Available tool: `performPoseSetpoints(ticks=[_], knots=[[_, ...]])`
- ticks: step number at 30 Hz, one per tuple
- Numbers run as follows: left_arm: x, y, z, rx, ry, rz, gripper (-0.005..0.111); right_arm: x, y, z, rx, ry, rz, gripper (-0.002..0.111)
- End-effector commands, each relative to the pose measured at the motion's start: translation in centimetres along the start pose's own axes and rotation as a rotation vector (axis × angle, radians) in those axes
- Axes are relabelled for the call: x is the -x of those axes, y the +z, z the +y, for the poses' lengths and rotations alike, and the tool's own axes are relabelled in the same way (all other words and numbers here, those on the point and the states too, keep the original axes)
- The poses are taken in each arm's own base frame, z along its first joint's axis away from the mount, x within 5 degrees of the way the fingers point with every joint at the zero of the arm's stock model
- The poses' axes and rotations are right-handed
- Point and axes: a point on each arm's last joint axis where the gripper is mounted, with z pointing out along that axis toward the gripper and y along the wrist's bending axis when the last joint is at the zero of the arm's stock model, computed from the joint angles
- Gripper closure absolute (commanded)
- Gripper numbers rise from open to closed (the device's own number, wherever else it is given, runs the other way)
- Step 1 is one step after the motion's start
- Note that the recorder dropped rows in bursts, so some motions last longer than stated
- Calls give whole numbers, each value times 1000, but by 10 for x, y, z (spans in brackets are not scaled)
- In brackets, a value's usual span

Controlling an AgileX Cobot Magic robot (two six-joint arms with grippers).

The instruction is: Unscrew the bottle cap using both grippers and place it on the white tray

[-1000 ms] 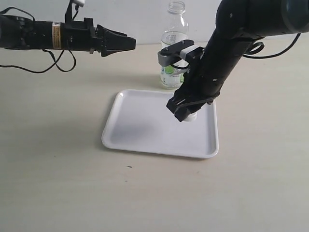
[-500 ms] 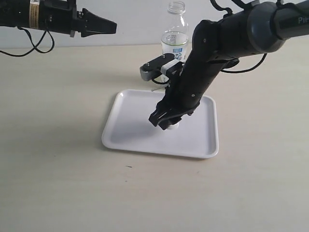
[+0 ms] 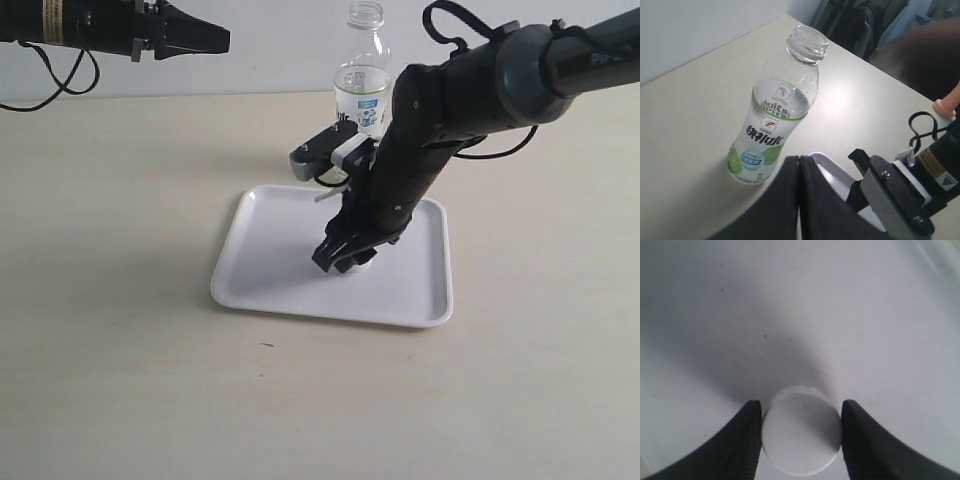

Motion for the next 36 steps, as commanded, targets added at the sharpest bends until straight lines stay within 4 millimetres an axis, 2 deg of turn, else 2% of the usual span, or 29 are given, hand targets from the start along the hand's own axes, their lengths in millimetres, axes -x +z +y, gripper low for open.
performPoseSetpoints(ticks=[1, 3, 8, 10, 13, 20, 23, 25, 29, 33, 36], knots=[[4, -2, -4, -4, -28, -9, 107, -3, 15, -2, -15, -22, 7, 84], [4, -2, -4, -4, -37, -9, 107, -3, 16, -2, -16, -22, 5, 74], [5, -3, -4, -4, -37, -10, 107, -2, 13, -2, -14, -14, 6, 32], [6, -6, -4, 2, -36, -14, 107, -3, 9, -1, -7, -15, 15, 22], [10, -14, -4, 16, -39, -24, 107, -2, -2, 1, -1, -18, 17, 17], [20, -31, -6, 45, -73, -49, 107, 1, -44, 8, 18, -29, 8, 17], [24, -37, -11, 53, -96, -57, 107, 0, -65, 12, 23, -8, 9, 22], [24, -43, -16, 60, -101, -60, 107, 0, -80, 15, 23, 17, -6, 34], [24, -59, -32, 80, -115, -69, 107, -5, -116, 22, 30, 52, -43, 68], [13, -84, -51, 118, -145, -78, 107, -22, -144, 35, 51, 85, -141, 92], [-2, -103, -71, 143, -167, -149, 107, -49, -153, 44, 38, 62, -223, 106]])
